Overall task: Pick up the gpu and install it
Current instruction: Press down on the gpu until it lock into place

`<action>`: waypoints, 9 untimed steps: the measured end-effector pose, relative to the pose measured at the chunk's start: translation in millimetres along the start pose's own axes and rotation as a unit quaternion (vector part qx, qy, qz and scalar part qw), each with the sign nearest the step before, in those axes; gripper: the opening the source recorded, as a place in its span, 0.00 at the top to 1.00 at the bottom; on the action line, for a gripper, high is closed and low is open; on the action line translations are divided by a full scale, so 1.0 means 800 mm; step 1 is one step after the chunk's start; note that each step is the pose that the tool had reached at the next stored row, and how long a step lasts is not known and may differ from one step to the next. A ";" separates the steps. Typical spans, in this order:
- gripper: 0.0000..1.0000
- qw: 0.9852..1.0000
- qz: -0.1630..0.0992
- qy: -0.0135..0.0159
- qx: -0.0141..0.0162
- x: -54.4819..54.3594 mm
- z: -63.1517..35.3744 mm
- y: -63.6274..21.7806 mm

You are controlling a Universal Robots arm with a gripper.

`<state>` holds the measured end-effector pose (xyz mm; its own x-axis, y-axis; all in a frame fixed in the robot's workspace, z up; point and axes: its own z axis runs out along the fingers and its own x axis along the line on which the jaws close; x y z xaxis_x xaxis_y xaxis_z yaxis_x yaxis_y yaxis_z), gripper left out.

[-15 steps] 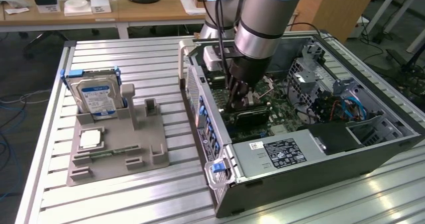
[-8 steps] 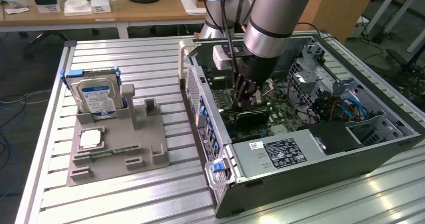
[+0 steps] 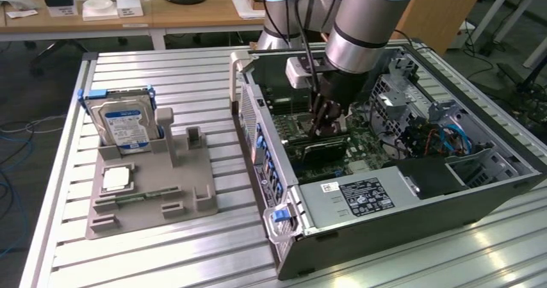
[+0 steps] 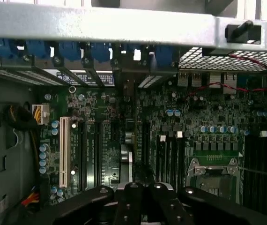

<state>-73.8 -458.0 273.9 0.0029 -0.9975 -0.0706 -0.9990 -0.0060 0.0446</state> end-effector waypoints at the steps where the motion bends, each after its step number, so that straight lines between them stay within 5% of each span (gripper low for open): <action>1: 0.89 1.000 0.000 0.000 0.000 0.000 0.000 0.000; 9: 0.89 1.000 0.000 0.000 0.000 0.000 0.000 0.000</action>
<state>-73.8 -458.0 273.9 0.0029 -0.9975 -0.0706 -0.9990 -0.0060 0.0446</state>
